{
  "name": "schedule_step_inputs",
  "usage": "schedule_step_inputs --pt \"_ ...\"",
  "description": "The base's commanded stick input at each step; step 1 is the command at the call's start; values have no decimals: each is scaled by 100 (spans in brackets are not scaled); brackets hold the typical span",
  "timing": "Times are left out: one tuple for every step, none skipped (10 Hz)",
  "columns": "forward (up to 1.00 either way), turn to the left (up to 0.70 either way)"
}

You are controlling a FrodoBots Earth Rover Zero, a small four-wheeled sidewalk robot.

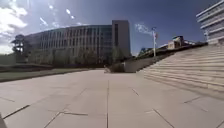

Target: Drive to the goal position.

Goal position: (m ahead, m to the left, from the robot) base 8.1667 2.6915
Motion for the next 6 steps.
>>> schedule_step_inputs --pt "70 0" --pt "70 0" --pt "70 0" --pt "70 0" --pt "70 0" --pt "70 0"
